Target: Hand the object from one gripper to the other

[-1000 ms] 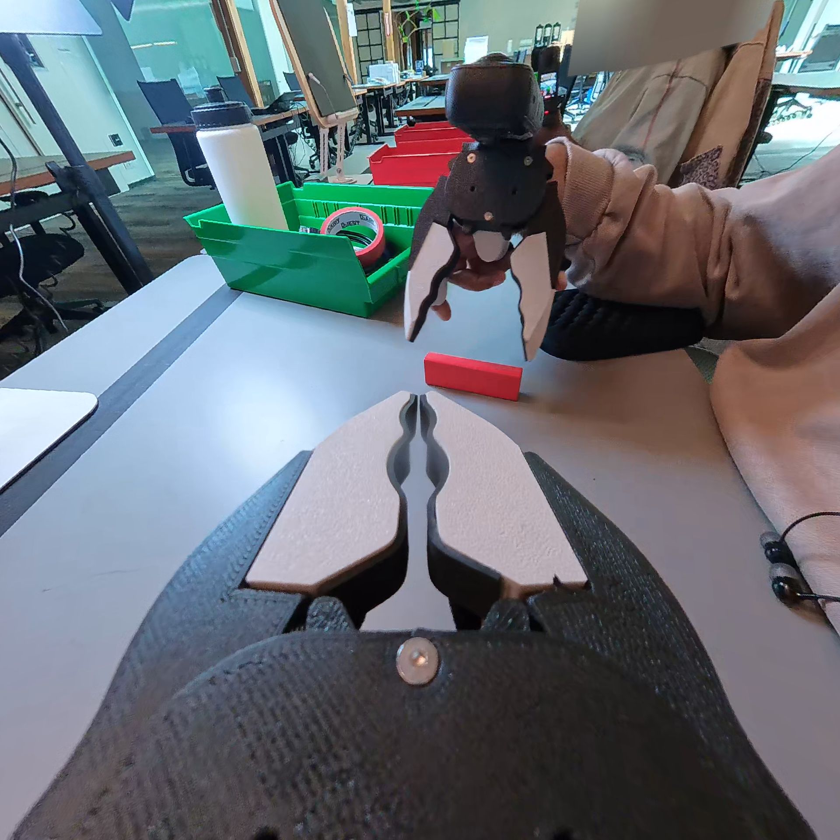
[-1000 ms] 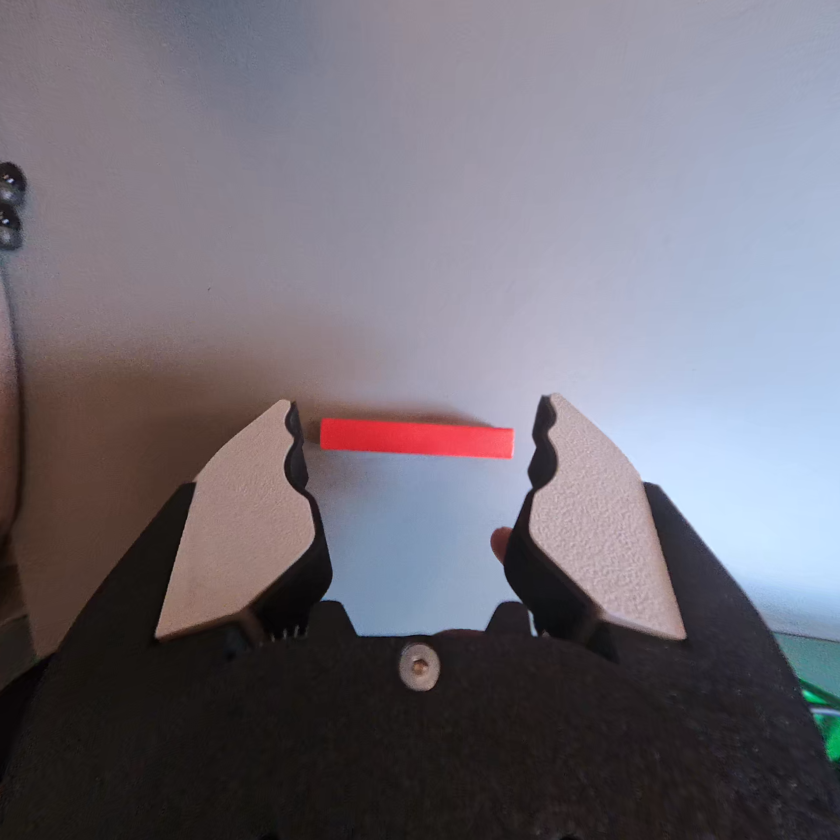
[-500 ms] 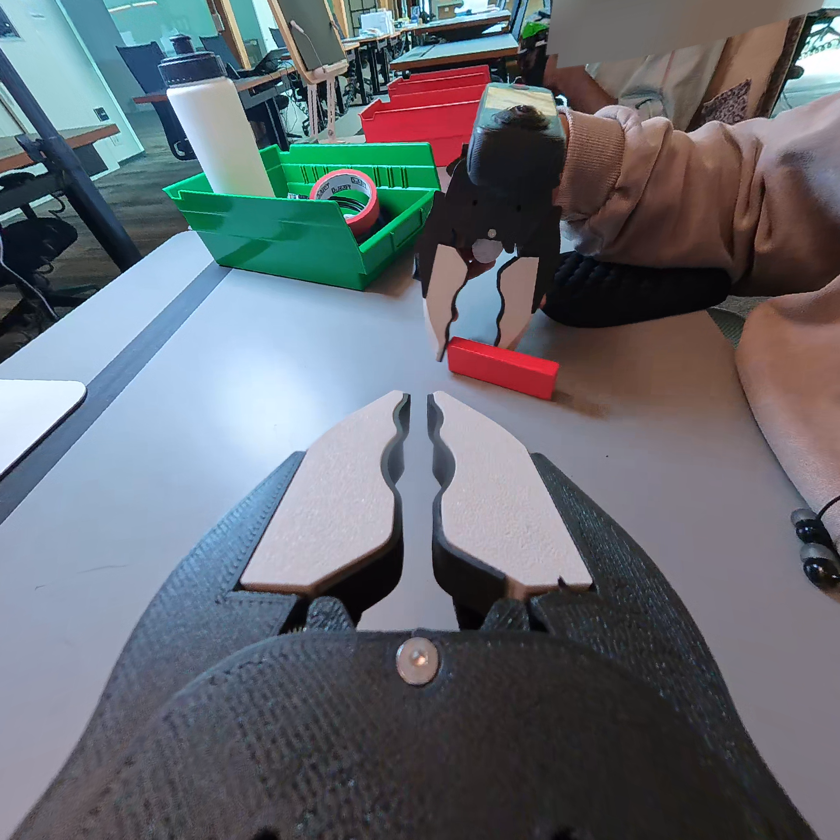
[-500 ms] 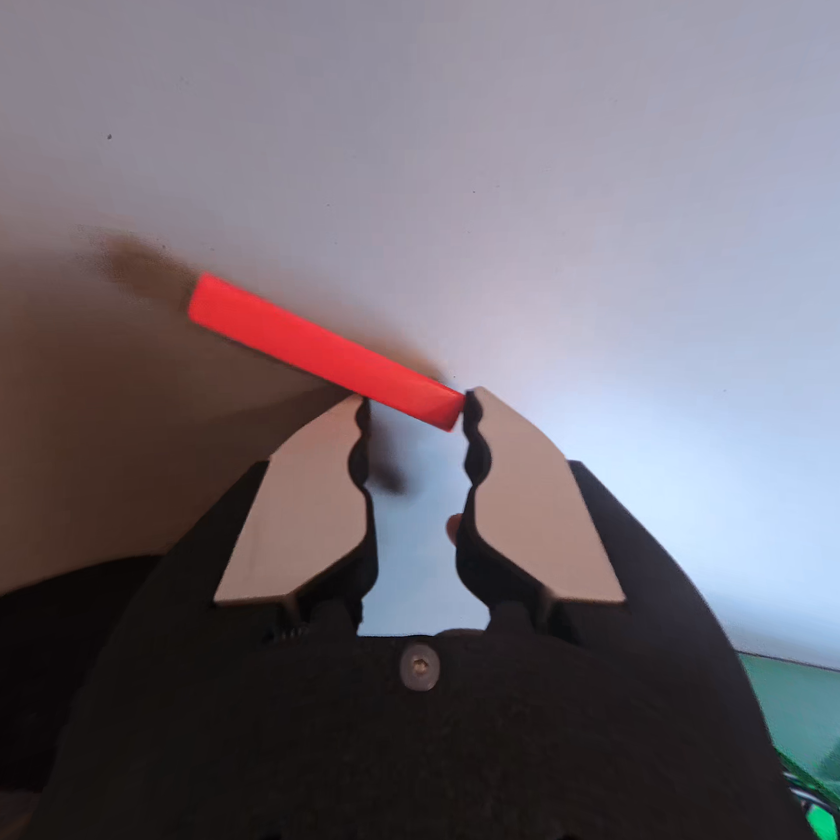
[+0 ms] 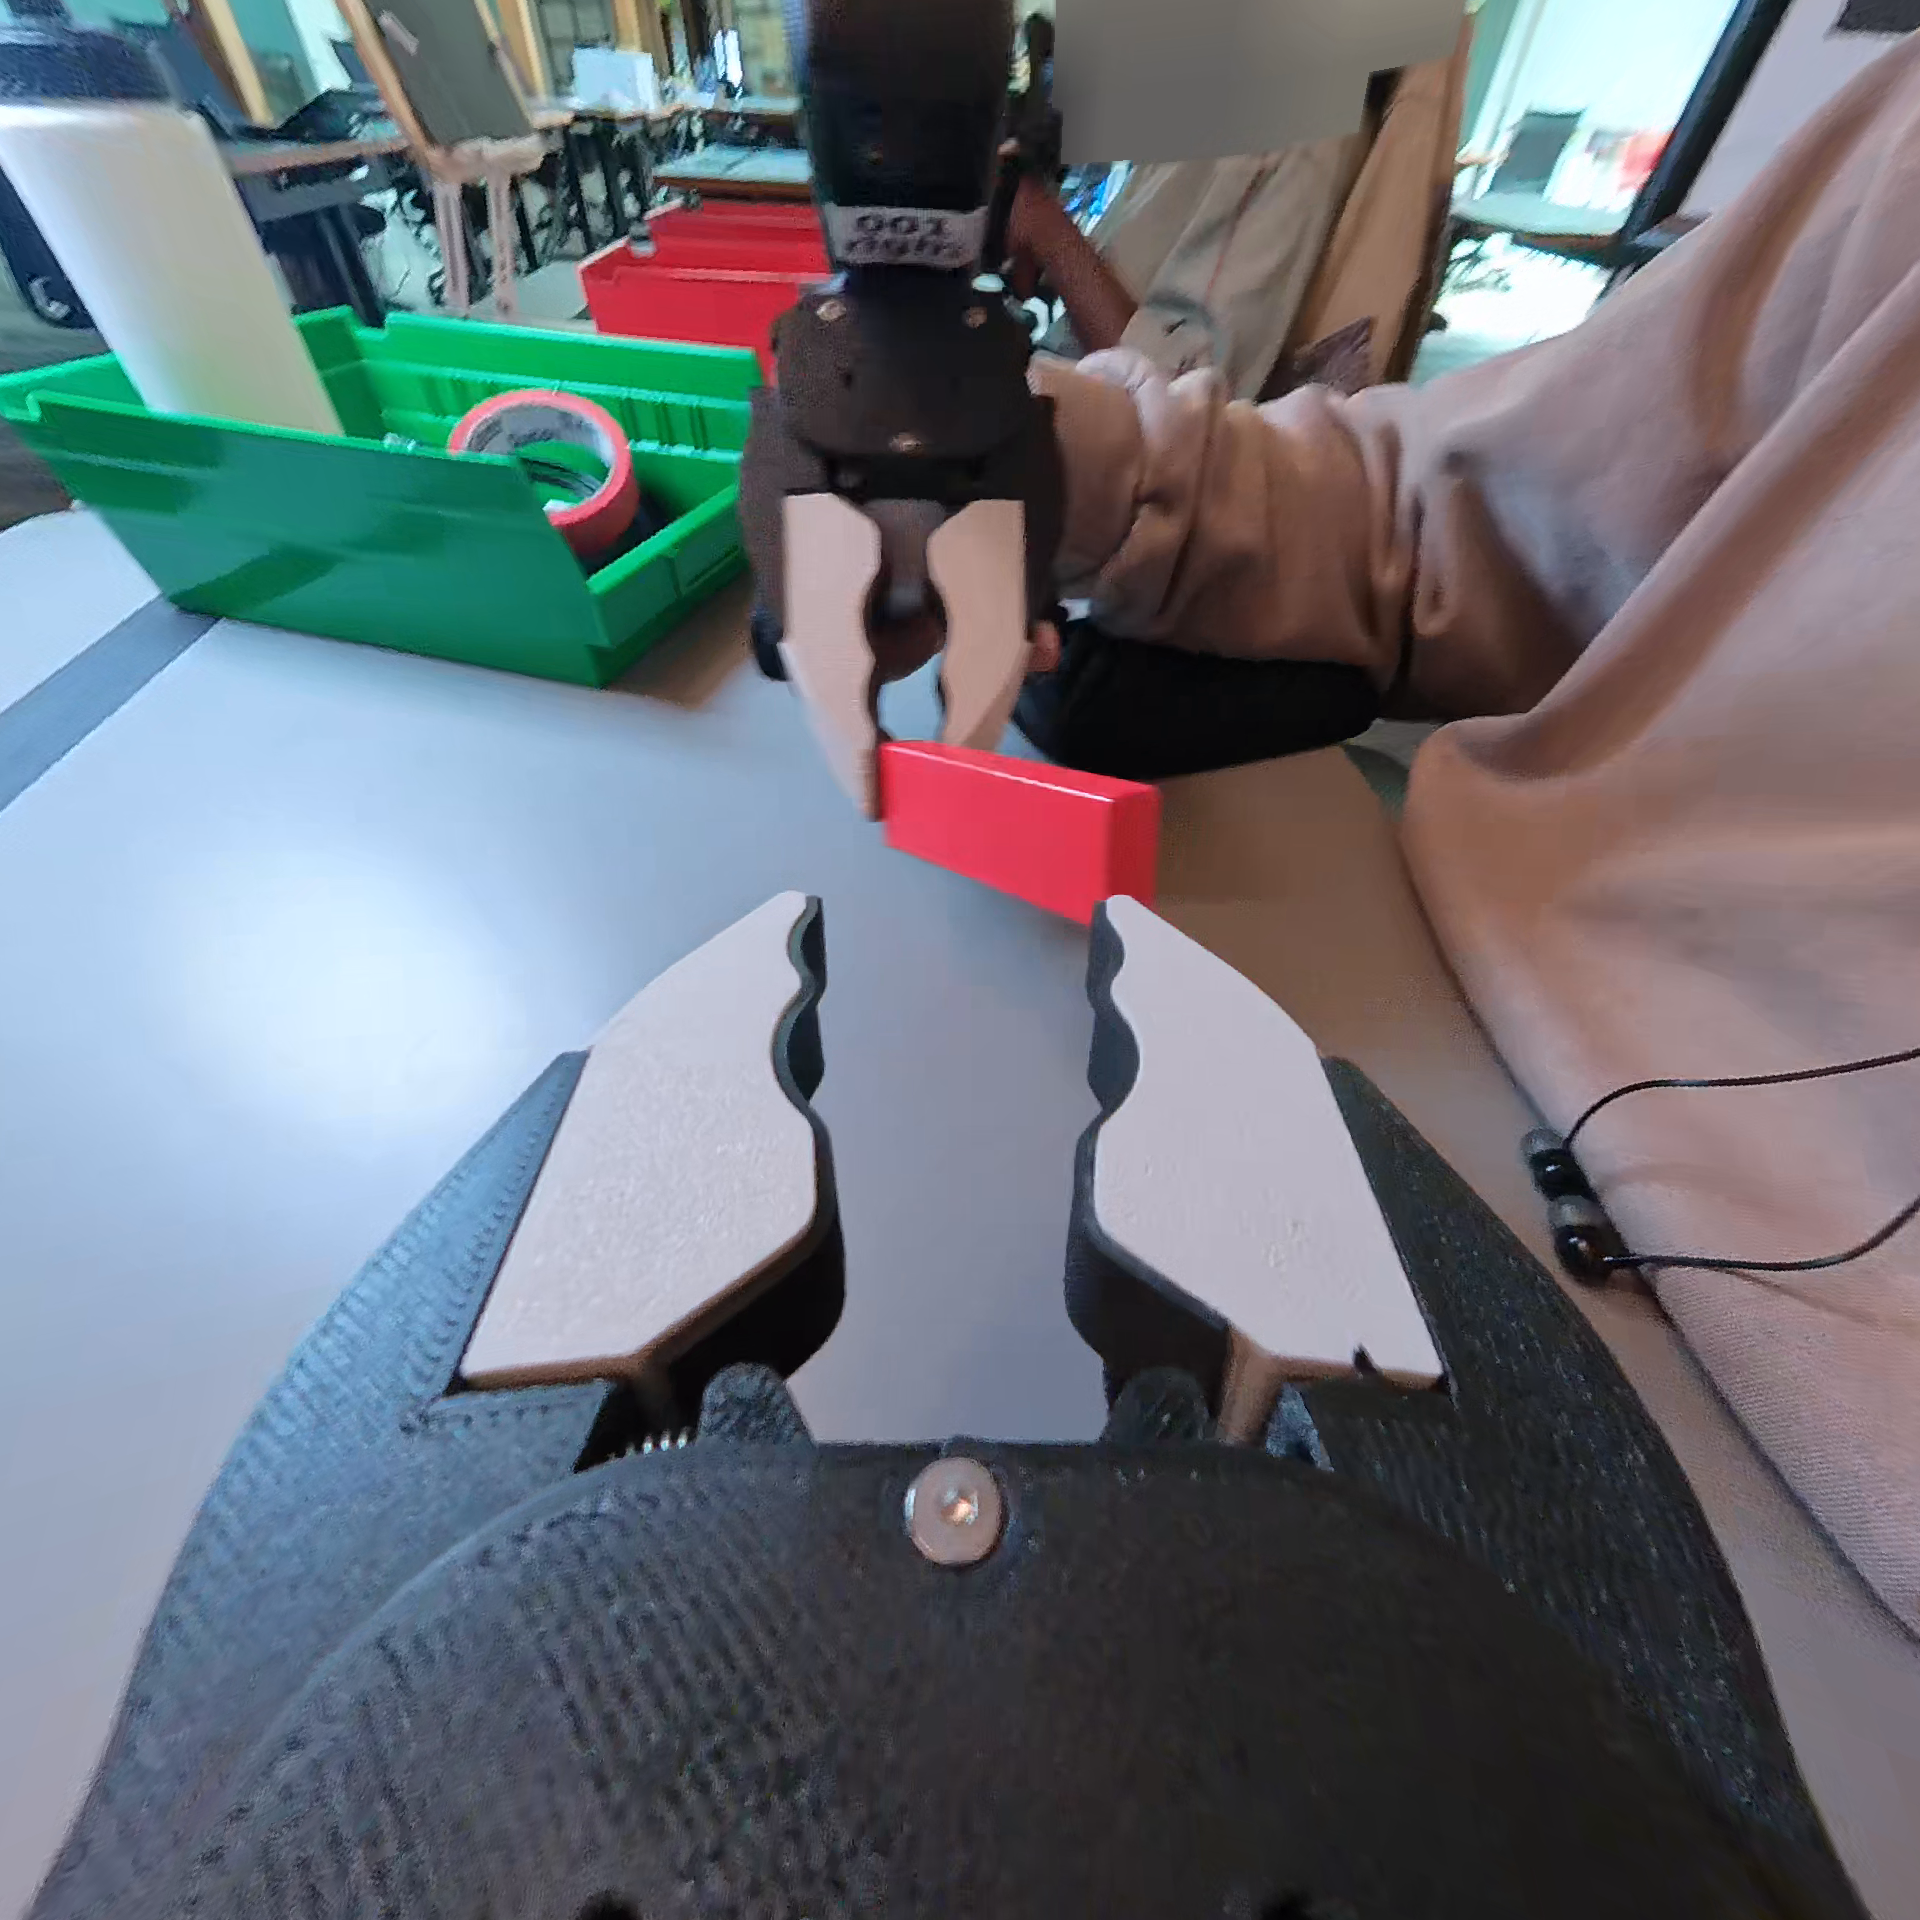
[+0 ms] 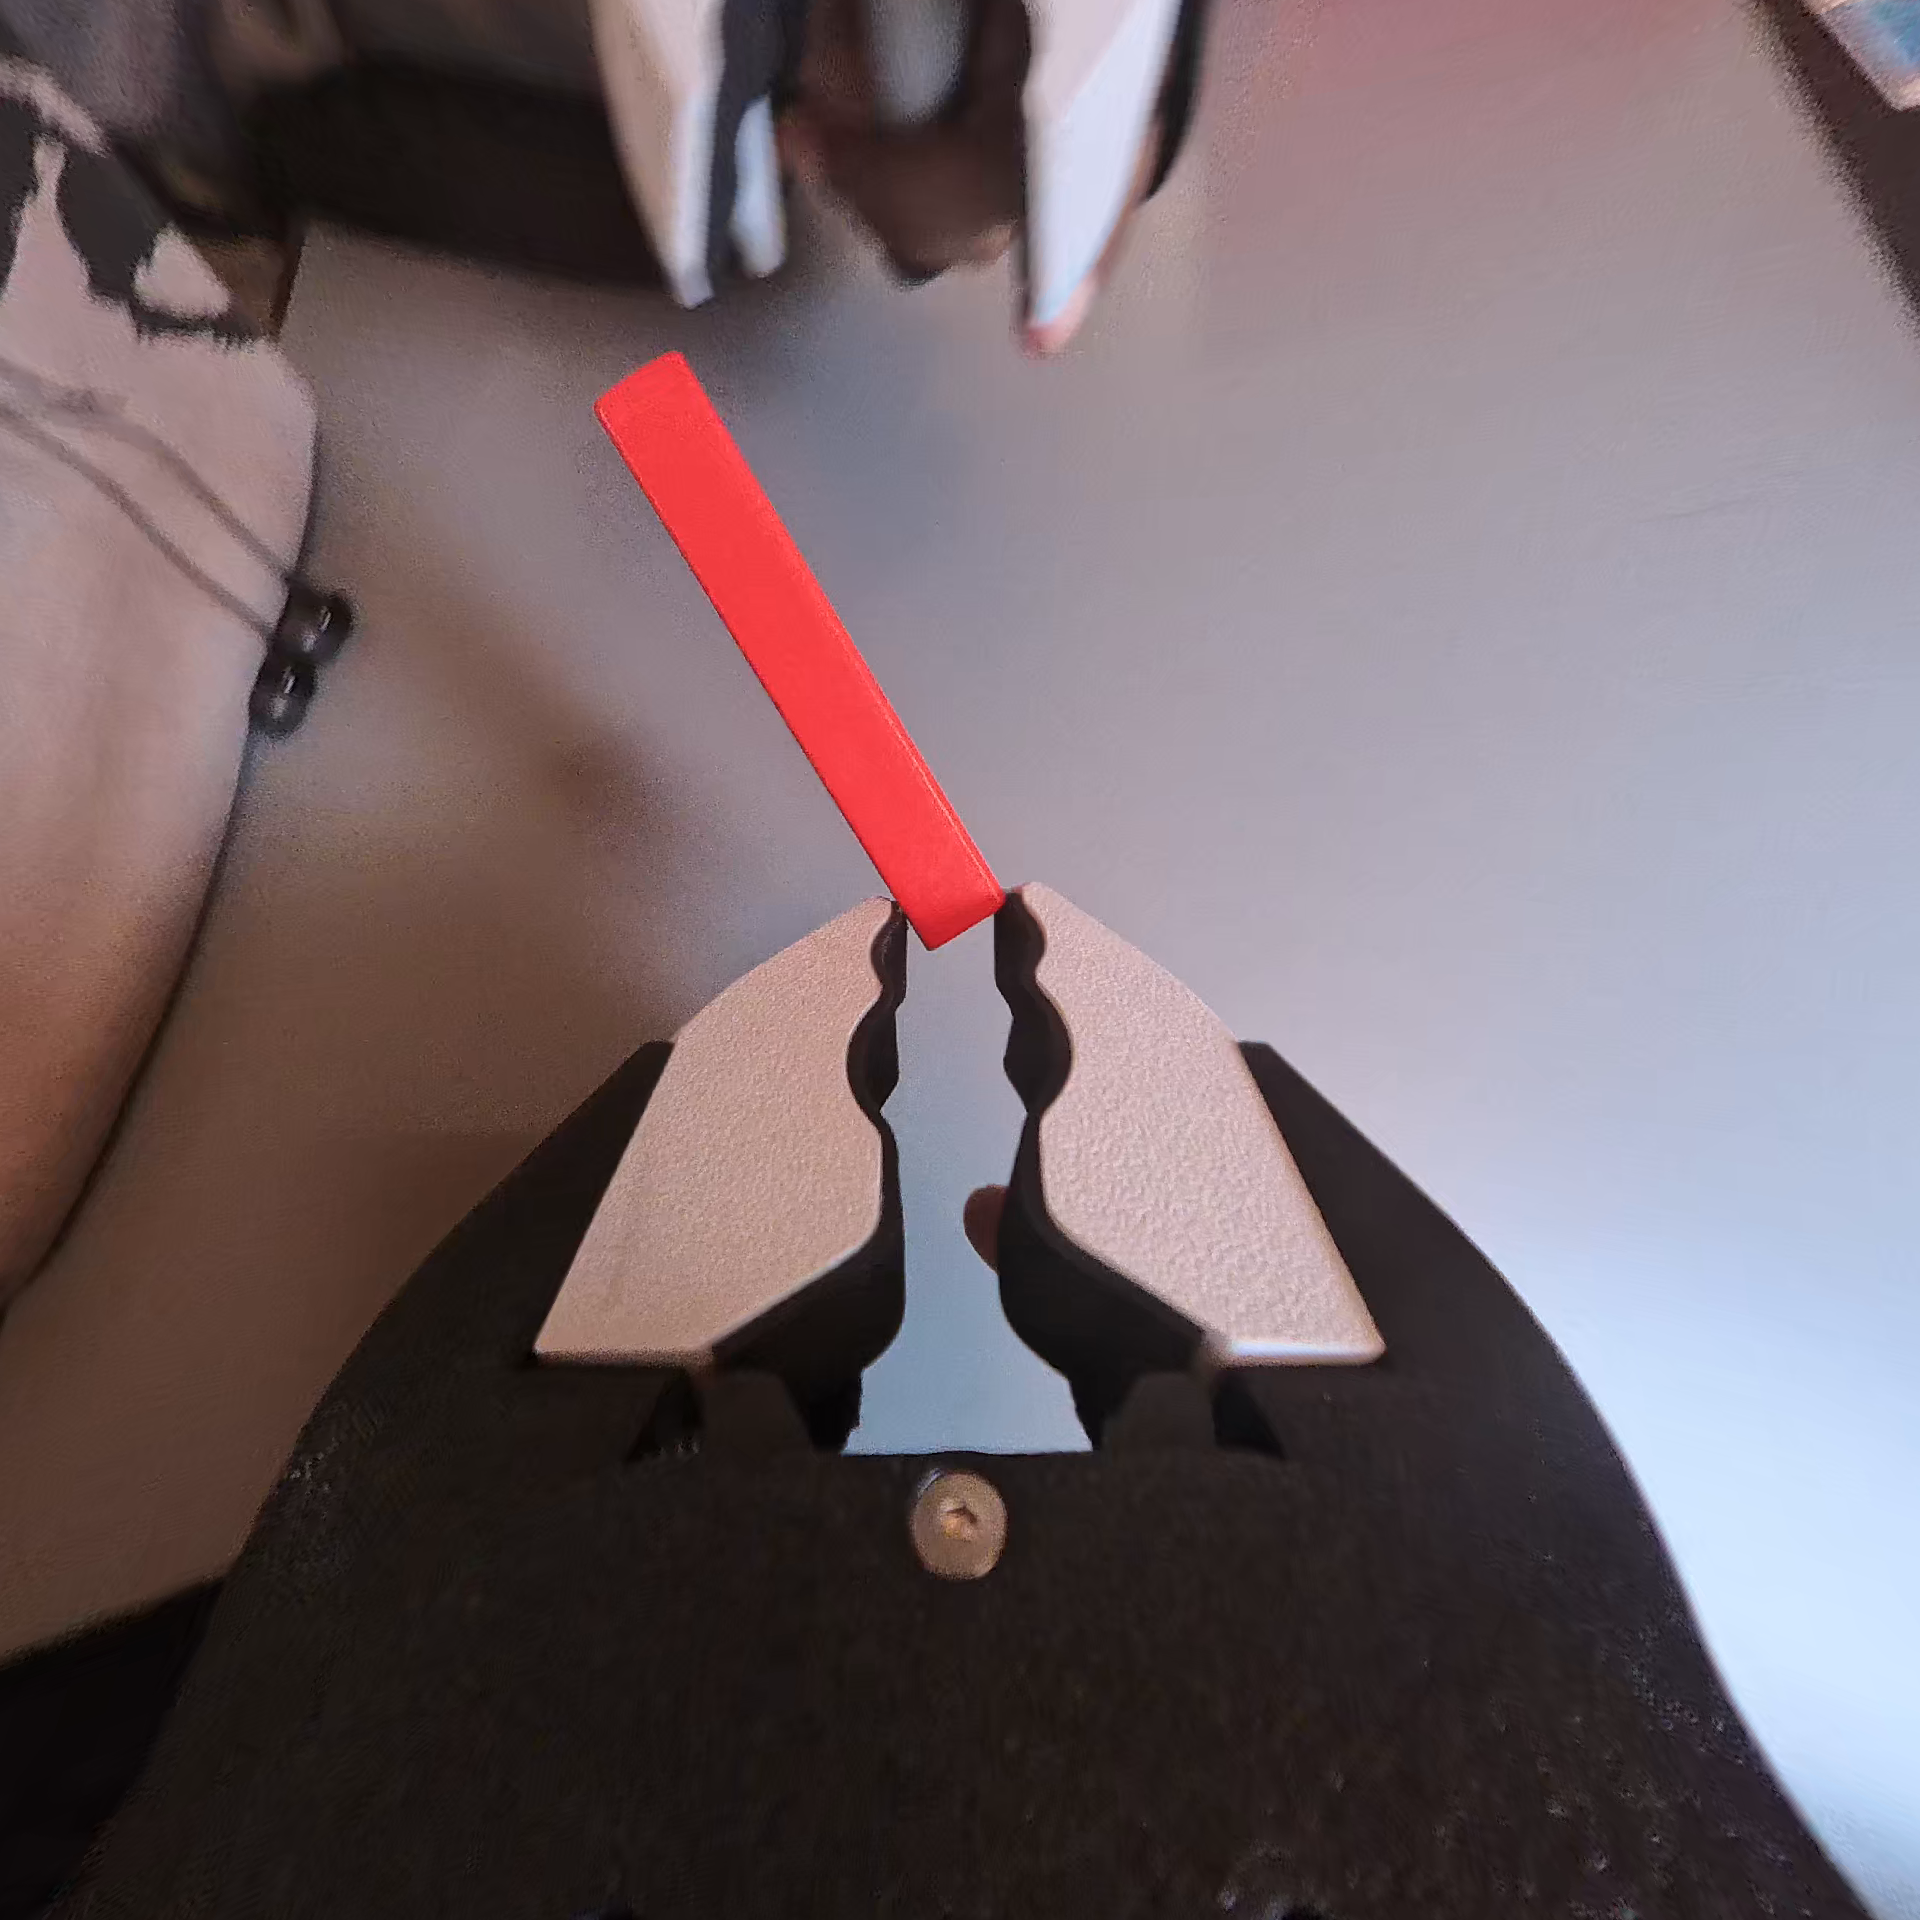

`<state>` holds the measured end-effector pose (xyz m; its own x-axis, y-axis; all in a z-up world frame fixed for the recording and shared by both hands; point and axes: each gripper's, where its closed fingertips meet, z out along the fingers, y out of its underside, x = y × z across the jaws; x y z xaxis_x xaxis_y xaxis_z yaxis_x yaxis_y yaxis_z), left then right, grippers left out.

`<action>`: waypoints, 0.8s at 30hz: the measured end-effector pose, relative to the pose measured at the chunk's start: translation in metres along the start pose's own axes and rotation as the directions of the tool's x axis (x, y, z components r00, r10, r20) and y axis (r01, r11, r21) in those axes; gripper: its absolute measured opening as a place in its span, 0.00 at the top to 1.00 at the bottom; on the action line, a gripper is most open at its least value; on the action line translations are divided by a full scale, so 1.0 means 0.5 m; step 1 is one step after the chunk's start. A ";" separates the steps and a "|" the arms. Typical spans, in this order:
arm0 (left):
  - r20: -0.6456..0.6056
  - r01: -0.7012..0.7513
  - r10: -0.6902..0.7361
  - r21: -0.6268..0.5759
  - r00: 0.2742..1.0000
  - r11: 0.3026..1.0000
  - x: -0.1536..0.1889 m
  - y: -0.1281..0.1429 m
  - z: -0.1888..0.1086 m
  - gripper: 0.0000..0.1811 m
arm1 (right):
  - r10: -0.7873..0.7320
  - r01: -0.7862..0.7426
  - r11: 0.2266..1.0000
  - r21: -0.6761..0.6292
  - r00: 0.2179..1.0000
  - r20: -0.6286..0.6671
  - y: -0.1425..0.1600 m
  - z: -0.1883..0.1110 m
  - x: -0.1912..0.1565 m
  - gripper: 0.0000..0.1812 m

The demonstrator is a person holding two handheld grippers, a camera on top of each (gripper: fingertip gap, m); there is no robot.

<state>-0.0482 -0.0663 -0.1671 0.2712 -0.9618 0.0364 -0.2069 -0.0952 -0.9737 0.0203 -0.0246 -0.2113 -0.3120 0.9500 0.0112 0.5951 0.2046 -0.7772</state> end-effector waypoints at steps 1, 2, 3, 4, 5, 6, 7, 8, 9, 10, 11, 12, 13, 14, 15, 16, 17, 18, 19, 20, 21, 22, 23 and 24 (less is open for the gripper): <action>-0.011 -0.013 0.013 0.017 1.000 1.000 0.008 -0.008 0.001 0.71 | 0.022 -0.020 0.999 0.051 0.999 -0.037 -0.017 -0.006 0.013 0.91; -0.002 -0.040 0.040 0.020 0.999 0.999 0.013 -0.012 0.004 0.70 | 0.052 -0.045 0.993 0.113 0.997 -0.061 -0.037 -0.011 0.023 0.91; 0.027 -0.075 0.074 0.017 0.997 0.997 0.012 -0.015 0.007 0.69 | 0.088 -0.075 0.980 0.185 0.994 -0.061 -0.060 -0.015 0.027 0.91; 0.069 -0.112 0.110 0.017 0.991 0.994 0.008 -0.020 0.010 0.69 | 0.120 -0.110 0.960 0.258 0.993 -0.024 -0.087 -0.018 0.020 0.91; 0.112 -0.142 0.138 0.030 0.984 0.989 0.004 -0.029 0.012 0.69 | 0.147 -0.145 0.930 0.337 0.989 0.020 -0.116 -0.020 0.010 0.91; 0.149 -0.161 0.150 0.058 0.977 0.985 0.001 -0.042 0.011 0.70 | 0.181 -0.189 0.894 0.406 0.982 0.057 -0.142 -0.019 0.004 0.91; 0.174 -0.166 0.148 0.094 0.974 0.982 0.000 -0.056 0.009 0.71 | 0.213 -0.238 0.858 0.455 0.971 0.108 -0.164 -0.014 -0.006 0.91; 0.187 -0.166 0.140 0.129 0.972 0.978 0.001 -0.069 0.007 0.72 | 0.232 -0.285 0.822 0.492 0.958 0.167 -0.184 -0.006 -0.020 0.91; 0.199 -0.172 0.140 0.155 0.970 0.973 0.003 -0.079 0.005 0.73 | 0.240 -0.320 0.793 0.518 0.946 0.218 -0.198 0.005 -0.034 0.91; 0.201 -0.190 0.155 0.170 0.967 0.967 0.008 -0.086 0.003 0.76 | 0.239 -0.342 0.780 0.524 0.937 0.256 -0.207 0.020 -0.049 0.91; 0.180 -0.212 0.180 0.176 0.967 0.961 0.020 -0.089 0.002 0.80 | 0.246 -0.356 0.774 0.524 0.931 0.269 -0.210 0.036 -0.056 0.91; 0.163 -0.221 0.193 0.178 0.968 0.959 0.029 -0.090 -0.002 0.90 | 0.253 -0.366 0.771 0.522 0.927 0.277 -0.210 0.049 -0.059 0.91; 0.157 -0.211 0.185 0.171 0.970 0.962 0.029 -0.091 -0.005 0.91 | 0.254 -0.372 0.781 0.501 0.923 0.290 -0.206 0.061 -0.064 0.91; 0.138 -0.189 0.169 0.149 0.976 0.971 0.029 -0.086 -0.005 0.91 | 0.261 -0.376 0.805 0.458 0.919 0.296 -0.196 0.075 -0.067 0.93; 0.142 -0.172 0.154 0.123 0.978 0.977 0.022 -0.081 -0.006 0.91 | 0.279 -0.367 0.833 0.415 0.925 0.259 -0.181 0.088 -0.060 0.94; 0.163 -0.164 0.146 0.100 0.976 0.981 0.011 -0.076 -0.008 0.91 | 0.275 -0.340 0.853 0.396 0.938 0.213 -0.169 0.095 -0.051 0.89; 0.178 -0.154 0.140 0.064 0.974 0.986 0.001 -0.066 -0.009 0.91 | 0.264 -0.314 0.866 0.389 0.948 0.178 -0.162 0.095 -0.044 0.84; 0.189 -0.138 0.132 0.020 0.973 0.990 -0.010 -0.054 -0.011 0.91 | 0.257 -0.292 0.875 0.386 0.956 0.140 -0.158 0.091 -0.035 0.78; 0.196 -0.120 0.122 -0.025 0.973 0.992 -0.019 -0.039 -0.011 0.91 | 0.245 -0.263 0.885 0.385 0.965 0.096 -0.155 0.084 -0.026 0.73; 0.194 -0.095 0.110 -0.082 0.975 0.992 -0.027 -0.021 -0.011 0.91 | 0.222 -0.224 0.893 0.390 0.974 0.051 -0.155 0.075 -0.019 0.70; 0.195 -0.071 0.100 -0.149 0.976 0.986 -0.034 0.001 -0.010 0.91 | 0.192 -0.176 0.903 0.392 0.981 -0.002 -0.156 0.065 -0.012 0.69; 0.195 -0.056 0.098 -0.214 0.976 0.975 -0.040 0.024 -0.008 0.91 | 0.153 -0.119 0.919 0.377 0.986 -0.063 -0.153 0.057 -0.004 0.68; 0.184 -0.040 0.094 -0.277 0.978 0.960 -0.042 0.047 -0.006 0.91 | 0.108 -0.061 0.937 0.344 0.987 -0.121 -0.147 0.052 0.002 0.67; 0.171 -0.019 0.081 -0.338 0.982 0.941 -0.041 0.070 -0.004 0.91 | 0.066 -0.012 0.954 0.300 0.983 -0.170 -0.137 0.051 0.006 0.66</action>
<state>-0.0628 -0.0506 -0.2016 0.4099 -0.9085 -0.0814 -0.5173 -0.1581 -0.8410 -0.0404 -0.0417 -0.1741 -0.1415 0.9877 0.0667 0.3495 0.1128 -0.9301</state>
